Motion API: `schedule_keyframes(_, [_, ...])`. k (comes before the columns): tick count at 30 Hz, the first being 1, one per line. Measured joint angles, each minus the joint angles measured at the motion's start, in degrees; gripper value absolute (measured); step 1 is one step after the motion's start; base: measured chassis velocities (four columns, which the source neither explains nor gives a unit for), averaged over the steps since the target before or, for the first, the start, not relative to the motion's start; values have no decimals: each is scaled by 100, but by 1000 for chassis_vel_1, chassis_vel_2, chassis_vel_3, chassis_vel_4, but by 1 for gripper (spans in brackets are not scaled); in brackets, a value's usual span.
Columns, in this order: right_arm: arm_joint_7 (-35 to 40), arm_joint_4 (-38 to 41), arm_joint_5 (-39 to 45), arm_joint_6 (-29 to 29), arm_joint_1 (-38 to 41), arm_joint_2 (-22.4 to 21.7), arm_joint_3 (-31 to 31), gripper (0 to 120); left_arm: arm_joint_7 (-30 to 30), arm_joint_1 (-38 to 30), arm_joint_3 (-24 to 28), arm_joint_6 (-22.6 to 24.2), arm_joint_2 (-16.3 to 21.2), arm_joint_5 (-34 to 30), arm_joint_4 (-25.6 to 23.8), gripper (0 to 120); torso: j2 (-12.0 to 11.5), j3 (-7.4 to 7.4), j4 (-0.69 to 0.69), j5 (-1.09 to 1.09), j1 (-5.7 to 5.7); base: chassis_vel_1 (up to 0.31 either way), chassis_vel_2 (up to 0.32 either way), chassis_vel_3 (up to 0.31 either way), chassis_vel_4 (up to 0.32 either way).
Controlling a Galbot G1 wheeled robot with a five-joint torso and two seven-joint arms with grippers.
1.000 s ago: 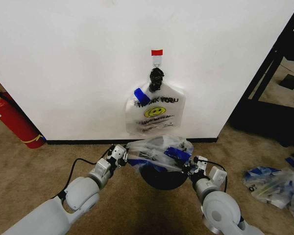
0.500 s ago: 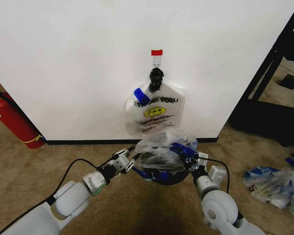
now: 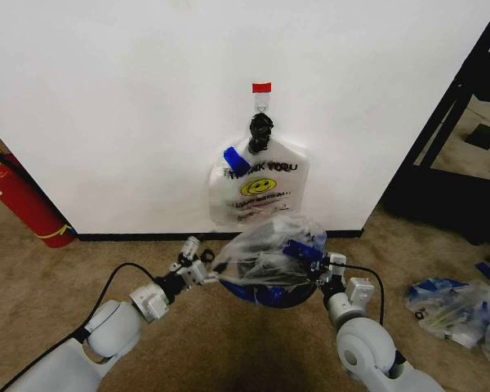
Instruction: Pick up the garbage bag from the wall and place it over the trash bin.
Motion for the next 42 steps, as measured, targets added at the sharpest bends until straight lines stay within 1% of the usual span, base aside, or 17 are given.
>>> schedule_keyframes(1, [3, -3, 1, 0, 0, 0, 4, 0, 91, 2, 0, -70, 4, -64, 0, 99, 0, 0, 0, 0, 0, 0, 0, 0, 0])
schedule_keyframes(3, [11, -40, 7, 3, 20, -1, 24, 0, 660, -2, -10, -508, 20, -392, 21, 100, 0, 0, 0, 0, 0, 0, 0, 0, 0])
schedule_keyframes(4, [11, -40, 7, 3, 20, -1, 24, 0, 660, -2, -10, -508, 20, -392, 21, 100, 0, 0, 0, 0, 0, 0, 0, 0, 0])
schedule_keyframes(5, [39, -95, 13, 22, 63, 9, 41, 0, 1252, -30, -28, -942, 23, -652, 58, 100, 0, 0, 0, 0, 0, 0, 0, 0, 0])
schedule_keyframes(7, [88, -165, 20, 54, 116, 41, 51, 0, 1715, -64, -50, -1347, -9, -776, 67, 100, 0, 0, 0, 0, 0, 0, 0, 0, 0])
schedule_keyframes(9, [109, -190, 23, 72, 121, 80, 29, 0, 1823, -79, -53, -1580, -84, -688, 41, 100, 0, 0, 0, 0, 0, 0, 0, 0, 0])
schedule_keyframes(11, [109, -187, -43, 98, 70, 103, -71, 0, 1641, -113, 12, -1652, -174, -505, -49, 100, 0, 0, 0, 0, 0, 0, 0, 0, 0])
schedule_keyframes(14, [99, -186, -169, 139, 39, 104, -186, 0, 1442, -174, 135, -1622, -219, -453, -102, 100, 0, 0, 0, 0, 0, 0, 0, 0, 0])
schedule_keyframes(16, [45, -205, -429, 206, 28, 102, -361, 0, 1145, -314, 348, -1410, -288, -357, -122, 100, 0, 0, 0, 0, 0, 0, 0, 0, 0])
schedule_keyframes(18, [-22, -273, -631, 268, 86, 97, -501, 0, 1039, -559, 527, -1247, -400, -150, 20, 100, 0, 0, -1, 1, 0, 0, 0, 0, 0])
schedule_keyframes(19, [-22, -273, -631, 268, 86, 97, -501, 0, 1039, -559, 527, -1247, -400, -150, 20, 100, 0, 0, -1, 1, 0, 0, 0, 0, 0])
schedule_keyframes(25, [-184, -420, -620, 390, 304, 10, -567, 0, 1203, -1029, 932, -1369, -601, 446, 686, 95, 0, 0, -1, -1, 0, 0, 0, 0, 0])
schedule_keyframes(28, [-247, -436, -612, 432, 311, 8, -568, 0, 1255, -1113, 1013, -1433, -601, 510, 801, 94, 0, 0, 1, 0, 0, 0, 0, 0, 0])
schedule_keyframes(33, [-304, -481, -652, 486, 314, 43, -636, 0, 1265, -1302, 1148, -1471, -653, 559, 877, 89, 0, 0, 0, 0, 0, 0, 0, 0, 0])
schedule_keyframes(36, [-317, -525, -694, 506, 332, 63, -694, 0, 1270, -1364, 1206, -1466, -694, 568, 877, 79, 0, 0, -1, 0, 0, 0, 0, 0, 0])
schedule_keyframes(38, [-321, -544, -716, 511, 341, 68, -723, 0, 1277, -1389, 1233, -1459, -715, 575, 876, 75, 0, 0, 0, 0, 0, 0, 0, 0, 0])
schedule_keyframes(42, [-332, -591, -765, 522, 363, 83, -801, 0, 1315, -1428, 1292, -1440, -783, 613, 877, 74, 0, 0, 0, 0, 0, 0, 0, 0, 0])
